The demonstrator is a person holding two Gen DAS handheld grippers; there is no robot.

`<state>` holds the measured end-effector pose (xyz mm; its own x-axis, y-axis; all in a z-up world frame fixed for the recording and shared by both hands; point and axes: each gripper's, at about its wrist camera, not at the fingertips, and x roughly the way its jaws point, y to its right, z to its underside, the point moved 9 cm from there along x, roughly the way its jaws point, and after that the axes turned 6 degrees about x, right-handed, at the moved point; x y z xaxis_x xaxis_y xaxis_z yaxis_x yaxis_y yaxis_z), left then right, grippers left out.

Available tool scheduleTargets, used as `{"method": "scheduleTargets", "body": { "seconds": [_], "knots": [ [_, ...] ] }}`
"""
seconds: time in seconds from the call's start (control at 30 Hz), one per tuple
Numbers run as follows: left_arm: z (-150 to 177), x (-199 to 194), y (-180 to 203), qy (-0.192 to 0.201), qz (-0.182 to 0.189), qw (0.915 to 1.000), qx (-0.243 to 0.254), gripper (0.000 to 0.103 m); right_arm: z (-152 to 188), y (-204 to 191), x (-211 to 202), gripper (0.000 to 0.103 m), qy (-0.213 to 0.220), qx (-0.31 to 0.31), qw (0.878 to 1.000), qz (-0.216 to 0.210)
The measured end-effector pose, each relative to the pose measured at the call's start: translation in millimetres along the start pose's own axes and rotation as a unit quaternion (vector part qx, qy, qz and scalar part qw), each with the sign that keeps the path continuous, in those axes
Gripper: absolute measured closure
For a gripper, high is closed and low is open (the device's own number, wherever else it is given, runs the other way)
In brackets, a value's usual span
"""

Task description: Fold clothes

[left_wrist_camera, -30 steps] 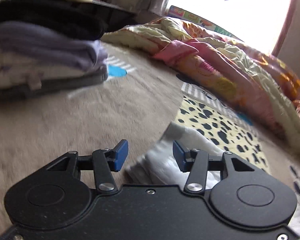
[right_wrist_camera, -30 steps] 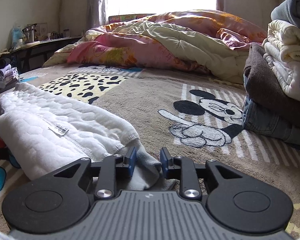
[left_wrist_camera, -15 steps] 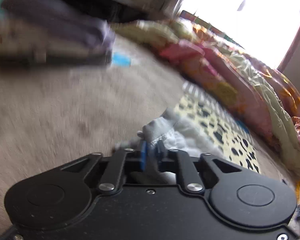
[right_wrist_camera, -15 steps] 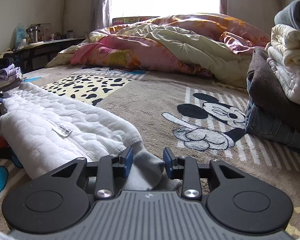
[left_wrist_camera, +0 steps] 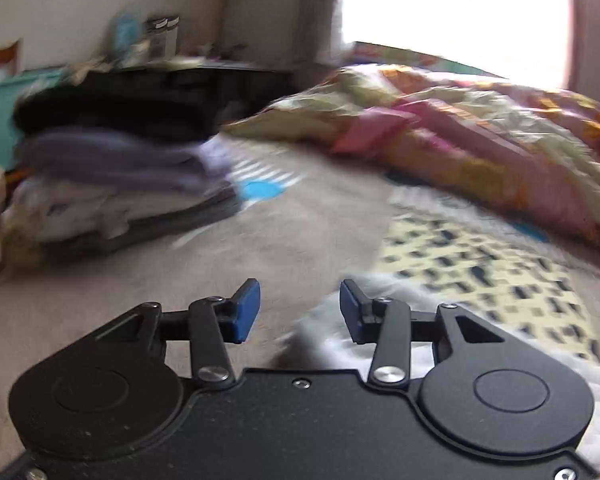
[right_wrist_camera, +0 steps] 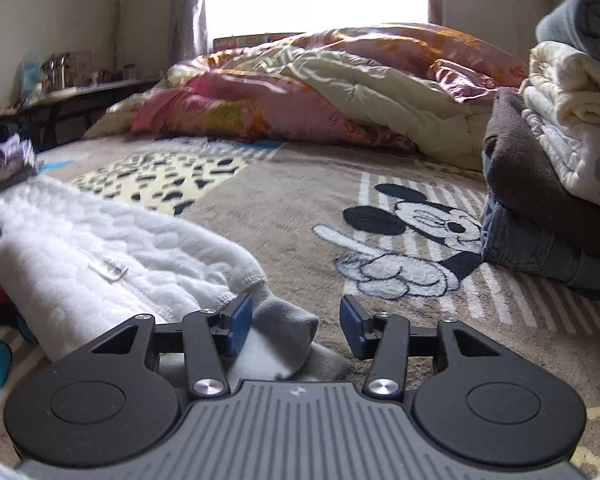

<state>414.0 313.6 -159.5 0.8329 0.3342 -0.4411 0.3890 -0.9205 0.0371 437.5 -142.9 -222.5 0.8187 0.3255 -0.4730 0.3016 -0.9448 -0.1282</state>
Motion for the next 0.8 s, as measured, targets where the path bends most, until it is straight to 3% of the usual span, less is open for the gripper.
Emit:
{"method": "scheduleTargets", "body": {
  "seconds": [0.1, 0.17, 0.27, 0.33, 0.37, 0.47, 0.53, 0.57, 0.67, 0.73, 0.8],
  "knots": [
    [0, -8, 46, -0.006, 0.12, 0.9927, 0.012, 0.061, -13, 2, -12, 0.053, 0.02, 0.012, 1.0, 0.004],
    [5, -19, 86, -0.019, 0.206, 0.9772, 0.047, 0.061, -22, -7, -23, 0.053, 0.038, -0.006, 0.999, 0.001],
    [23, -57, 149, -0.014, 0.346, 0.9308, 0.117, 0.061, -32, -32, -37, 0.057, 0.055, -0.041, 0.997, -0.034],
    [43, -80, 182, -0.008, 0.396, 0.9007, 0.178, 0.063, -28, -55, -41, 0.065, 0.048, -0.069, 0.994, -0.073],
    [56, -84, 195, -0.014, 0.408, 0.8902, 0.203, 0.064, -23, -68, -43, 0.066, 0.044, -0.089, 0.991, -0.091],
    [110, -68, 221, -0.084, 0.37, 0.8787, 0.29, 0.064, 3, -93, -30, 0.067, -0.012, -0.147, 0.984, -0.104],
    [114, -70, 224, -0.063, 0.372, 0.8754, 0.303, 0.064, 28, -95, -11, 0.067, -0.076, -0.176, 0.977, -0.097],
    [107, -71, 223, -0.074, 0.375, 0.8775, 0.289, 0.064, 27, -90, -12, 0.067, -0.063, -0.153, 0.98, -0.107],
    [92, -81, 218, -0.033, 0.375, 0.885, 0.274, 0.064, 9, -81, -24, 0.067, -0.056, -0.107, 0.984, -0.132],
    [110, -71, 217, -0.066, 0.354, 0.8854, 0.293, 0.061, 11, -72, -23, 0.062, -0.061, -0.087, 0.987, -0.124],
    [116, -73, 219, -0.057, 0.355, 0.8843, 0.297, 0.06, 18, -63, -19, 0.062, -0.076, -0.073, 0.987, -0.123]
  ]
}}
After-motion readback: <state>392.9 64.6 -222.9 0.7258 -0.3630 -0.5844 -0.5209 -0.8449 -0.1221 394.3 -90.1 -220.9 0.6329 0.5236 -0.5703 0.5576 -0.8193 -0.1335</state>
